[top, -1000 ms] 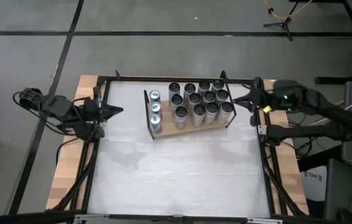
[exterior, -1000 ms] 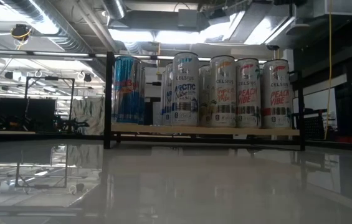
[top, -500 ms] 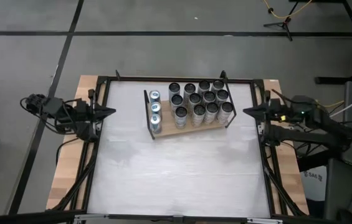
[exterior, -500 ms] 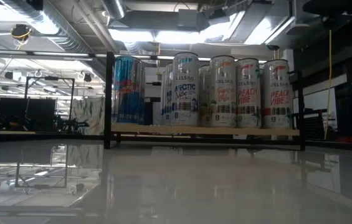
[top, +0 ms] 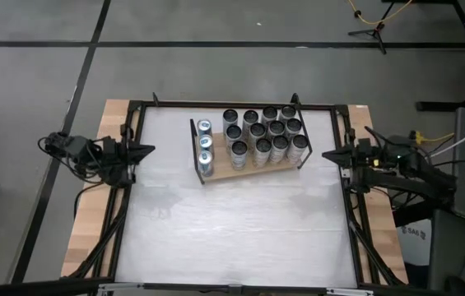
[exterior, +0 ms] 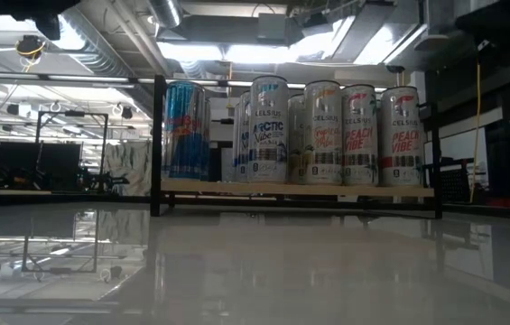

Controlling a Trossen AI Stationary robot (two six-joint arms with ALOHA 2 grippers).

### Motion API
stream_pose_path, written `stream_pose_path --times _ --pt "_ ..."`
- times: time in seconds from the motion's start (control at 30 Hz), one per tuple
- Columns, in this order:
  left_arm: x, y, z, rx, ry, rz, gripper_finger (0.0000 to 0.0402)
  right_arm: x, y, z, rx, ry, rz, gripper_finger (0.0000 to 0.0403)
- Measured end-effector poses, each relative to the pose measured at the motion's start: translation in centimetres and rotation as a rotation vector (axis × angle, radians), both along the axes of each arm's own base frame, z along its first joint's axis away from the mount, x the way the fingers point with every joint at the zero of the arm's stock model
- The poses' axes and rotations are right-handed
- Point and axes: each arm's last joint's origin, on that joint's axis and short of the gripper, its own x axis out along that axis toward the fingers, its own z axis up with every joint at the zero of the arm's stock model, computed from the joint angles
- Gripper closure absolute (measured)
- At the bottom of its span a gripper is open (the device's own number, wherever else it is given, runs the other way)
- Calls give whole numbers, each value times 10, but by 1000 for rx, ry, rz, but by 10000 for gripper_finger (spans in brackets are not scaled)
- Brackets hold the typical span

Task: Place canned beverage on shelf
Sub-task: Return to Home Position

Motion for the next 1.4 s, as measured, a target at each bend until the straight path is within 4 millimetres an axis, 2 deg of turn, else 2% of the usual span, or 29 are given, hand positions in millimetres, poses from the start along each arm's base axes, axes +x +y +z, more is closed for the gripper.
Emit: stream_pose_path --times 0.1,0.53,0.67,0.77,0.93,1.4 --pt "6 -2 -9 -6 -8 13 401 4 0 -12 9 10 11 401" --pt "17 -2 -25 5 -72 -6 401 13 -1 -27 -3 -64 41 401" --pt "20 -1 -31 47 -142 -4 401 17 -2 -34 -1 -51 41 401" --pt "24 -1 -42 84 -188 6 401 19 -3 -38 -1 -49 41 401" --pt "30 3 -60 70 -209 27 401 22 -2 -41 -4 -61 69 401" --pt "33 14 -65 83 -149 96 401 22 -2 -41 -40 -70 95 401"
